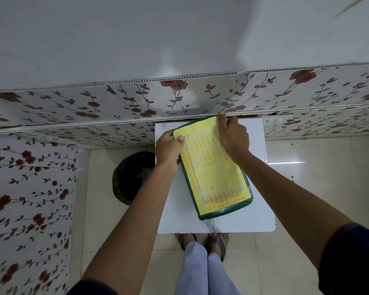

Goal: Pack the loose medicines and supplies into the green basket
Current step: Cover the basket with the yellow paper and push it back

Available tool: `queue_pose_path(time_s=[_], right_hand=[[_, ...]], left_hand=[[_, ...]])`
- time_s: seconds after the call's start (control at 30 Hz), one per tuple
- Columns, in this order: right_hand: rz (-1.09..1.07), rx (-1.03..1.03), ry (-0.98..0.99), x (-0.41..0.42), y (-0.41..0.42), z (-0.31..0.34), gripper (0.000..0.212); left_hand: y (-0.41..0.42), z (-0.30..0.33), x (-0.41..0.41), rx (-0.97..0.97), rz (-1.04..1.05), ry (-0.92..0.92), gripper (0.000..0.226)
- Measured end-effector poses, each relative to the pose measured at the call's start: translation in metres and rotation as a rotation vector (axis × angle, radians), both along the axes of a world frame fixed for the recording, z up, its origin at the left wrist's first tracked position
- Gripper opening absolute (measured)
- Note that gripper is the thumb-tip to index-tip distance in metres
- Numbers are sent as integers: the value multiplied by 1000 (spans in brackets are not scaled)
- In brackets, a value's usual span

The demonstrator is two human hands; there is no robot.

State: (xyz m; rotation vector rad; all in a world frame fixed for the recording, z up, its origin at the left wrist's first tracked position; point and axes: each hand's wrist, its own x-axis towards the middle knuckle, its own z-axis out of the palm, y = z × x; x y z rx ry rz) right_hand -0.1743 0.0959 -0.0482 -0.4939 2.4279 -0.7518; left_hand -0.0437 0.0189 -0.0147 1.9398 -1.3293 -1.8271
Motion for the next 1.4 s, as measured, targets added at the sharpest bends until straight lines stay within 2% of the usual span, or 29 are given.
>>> queue_pose_path(time_s=[0.23, 0.53, 0.67, 0.77, 0.87, 0.97, 1.2, 1.4], right_hand=[[41, 3, 4, -3, -2, 3, 68], [13, 2, -13, 0, -2, 2, 69], [-69, 24, -7, 12, 7, -4, 66], [-93, 49, 1, 19, 16, -6, 60], [-86, 54, -11, 10, 8, -3, 46], [-112, 65, -36, 2, -10, -1, 41], [-37, 100, 54, -2, -18, -1, 38], [-58, 108, 27, -5, -20, -6, 36]], left_hand=[[-6, -1, 0, 69, 42, 10, 22], [-7, -7, 0, 20, 33, -2, 22], [-6, -15, -3, -141, -43, -66, 24], [1, -23, -12, -267, -58, -101, 33], [0, -26, -21, -366, -25, -162, 31], [-2, -30, -24, -345, 37, -205, 30], [-9, -37, -26, -282, 47, -333, 37], [-12, -42, -26, -260, 68, -350, 31]])
